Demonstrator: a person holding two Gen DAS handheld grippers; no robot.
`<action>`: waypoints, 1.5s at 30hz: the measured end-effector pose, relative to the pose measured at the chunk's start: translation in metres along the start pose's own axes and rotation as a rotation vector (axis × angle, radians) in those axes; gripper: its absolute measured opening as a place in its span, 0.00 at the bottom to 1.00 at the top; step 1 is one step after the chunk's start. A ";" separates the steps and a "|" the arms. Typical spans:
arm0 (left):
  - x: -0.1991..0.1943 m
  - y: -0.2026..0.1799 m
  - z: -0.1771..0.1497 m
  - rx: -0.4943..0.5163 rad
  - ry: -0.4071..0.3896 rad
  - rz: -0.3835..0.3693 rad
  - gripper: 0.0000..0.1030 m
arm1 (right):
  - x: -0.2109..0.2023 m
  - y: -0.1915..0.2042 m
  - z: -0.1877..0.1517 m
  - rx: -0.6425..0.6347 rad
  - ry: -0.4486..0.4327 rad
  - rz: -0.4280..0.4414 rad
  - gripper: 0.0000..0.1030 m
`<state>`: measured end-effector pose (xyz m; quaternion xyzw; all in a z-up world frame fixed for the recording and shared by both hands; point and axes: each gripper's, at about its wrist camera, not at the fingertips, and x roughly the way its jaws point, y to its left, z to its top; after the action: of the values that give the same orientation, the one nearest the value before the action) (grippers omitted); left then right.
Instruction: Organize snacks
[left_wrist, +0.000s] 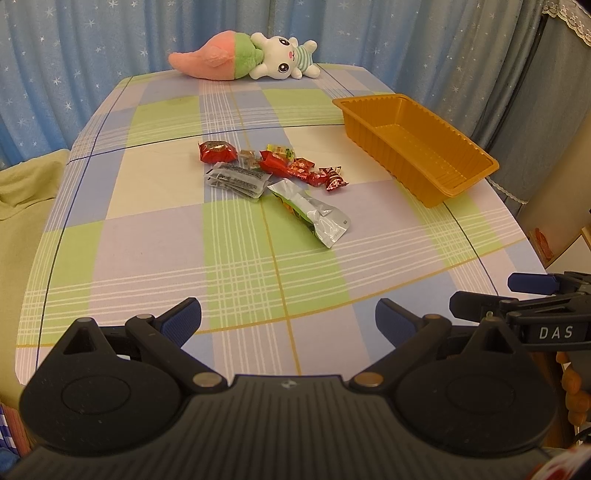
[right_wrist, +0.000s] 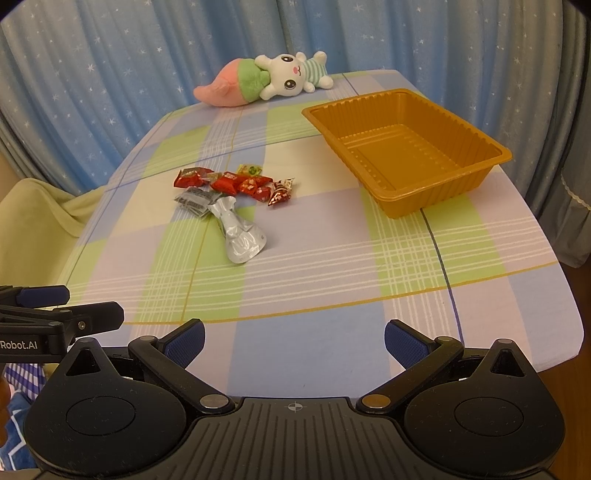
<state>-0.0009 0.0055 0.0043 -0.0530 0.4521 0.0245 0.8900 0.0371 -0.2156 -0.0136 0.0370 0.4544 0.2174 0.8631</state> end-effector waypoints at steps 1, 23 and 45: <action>0.000 0.000 0.000 -0.001 0.000 0.000 0.98 | 0.000 0.000 0.000 0.000 0.000 0.001 1.00; -0.001 0.001 0.000 -0.002 0.001 0.000 0.98 | 0.001 0.000 0.001 0.000 0.000 -0.001 1.00; -0.001 0.002 0.001 -0.001 0.003 -0.002 0.98 | 0.004 -0.001 0.004 -0.001 0.003 0.000 1.00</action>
<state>-0.0007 0.0072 0.0057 -0.0538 0.4534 0.0239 0.8893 0.0423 -0.2140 -0.0149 0.0364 0.4556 0.2175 0.8624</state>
